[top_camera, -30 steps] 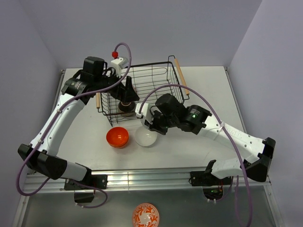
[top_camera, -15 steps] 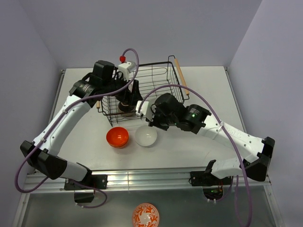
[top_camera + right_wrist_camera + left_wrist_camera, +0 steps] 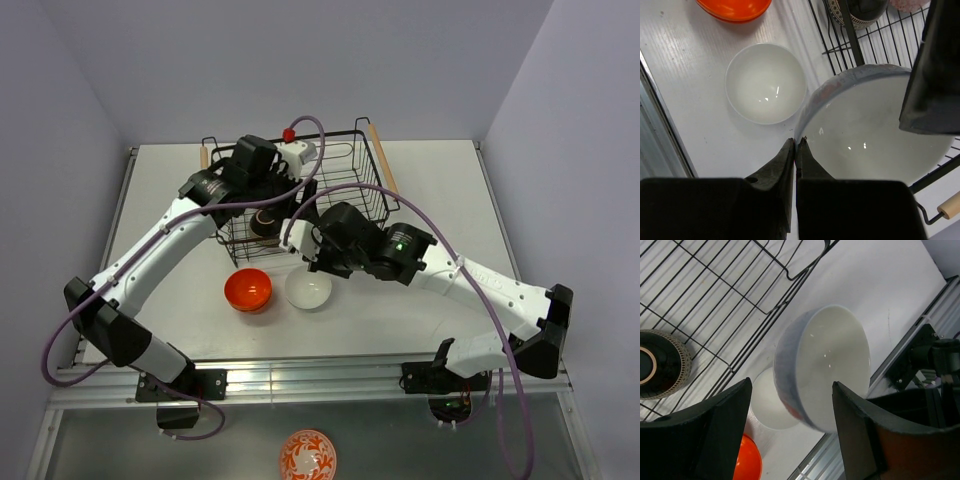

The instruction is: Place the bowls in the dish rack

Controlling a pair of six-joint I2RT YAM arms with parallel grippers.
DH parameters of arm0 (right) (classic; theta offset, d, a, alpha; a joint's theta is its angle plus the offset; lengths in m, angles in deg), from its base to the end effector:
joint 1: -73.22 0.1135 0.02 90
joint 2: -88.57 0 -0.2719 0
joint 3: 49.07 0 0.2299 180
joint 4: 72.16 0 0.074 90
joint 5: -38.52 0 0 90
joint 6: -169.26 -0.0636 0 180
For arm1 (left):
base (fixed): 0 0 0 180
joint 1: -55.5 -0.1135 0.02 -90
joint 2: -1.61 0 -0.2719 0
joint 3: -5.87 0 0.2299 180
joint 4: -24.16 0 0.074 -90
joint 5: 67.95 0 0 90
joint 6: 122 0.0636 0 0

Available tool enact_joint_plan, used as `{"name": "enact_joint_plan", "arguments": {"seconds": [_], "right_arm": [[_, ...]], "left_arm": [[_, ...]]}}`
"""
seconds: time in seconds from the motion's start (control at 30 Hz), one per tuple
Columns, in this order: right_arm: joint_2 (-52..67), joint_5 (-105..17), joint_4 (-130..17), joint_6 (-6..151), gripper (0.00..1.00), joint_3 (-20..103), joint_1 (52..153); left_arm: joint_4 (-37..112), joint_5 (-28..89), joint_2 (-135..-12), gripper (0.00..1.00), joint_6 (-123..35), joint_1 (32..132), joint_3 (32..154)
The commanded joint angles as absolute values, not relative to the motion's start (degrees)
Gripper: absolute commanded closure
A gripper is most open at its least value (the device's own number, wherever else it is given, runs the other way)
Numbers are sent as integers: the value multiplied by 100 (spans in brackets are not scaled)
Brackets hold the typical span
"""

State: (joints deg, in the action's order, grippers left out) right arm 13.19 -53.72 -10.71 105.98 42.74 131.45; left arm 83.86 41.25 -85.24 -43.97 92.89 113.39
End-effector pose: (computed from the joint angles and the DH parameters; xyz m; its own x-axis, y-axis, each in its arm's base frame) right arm 0.1438 0.2275 0.3443 0.0428 -0.7843 -0.6189 -0.9133 0.2205 -0.3425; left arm 0.2450 -0.2135 0.3817 -0.6505 0.2506 -0.7170 0.6558 0.6616 -0.3637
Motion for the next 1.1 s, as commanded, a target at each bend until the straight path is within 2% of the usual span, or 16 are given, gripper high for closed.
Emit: {"name": "enact_joint_plan", "arguments": {"seconds": [0.0,0.3,0.5,0.6,0.73,0.9,1.0,1.03,1.07], "right_arm": [[1316,-5658,-1283,10677,100,4674,13272],[1263,-5816,-1247,10589,100,4718,13307],[1272,-5904,-1282,10554,100,4665,13316],[1272,-5939,-1282,10563,100,4665,13316],[1281,-5983,-1335,10554,100,4639,13316],[1325,-6089,-1405,10572,100,4577,13316],[1377,-6167,-1440,10554,89,4560,13324],[1421,-6168,-1467,10537,76,4568,13316],[1526,-6151,-1537,10537,67,4542,13316]], "left_arm": [[8208,3516,-8653,30,-4501,9513,11644],[8297,2978,-8839,44,-4457,9716,11591],[8331,3014,-8900,59,-4465,9725,11565],[8349,3074,-8953,72,-4457,9716,11600],[8384,3207,-8971,98,-4474,9716,11635],[8384,3312,-8979,100,-4492,9716,11644],[8358,3277,-8953,100,-4544,9707,11636],[8349,3234,-8962,100,-4562,9699,11635],[8340,3224,-8962,100,-4597,9672,11635]]}}
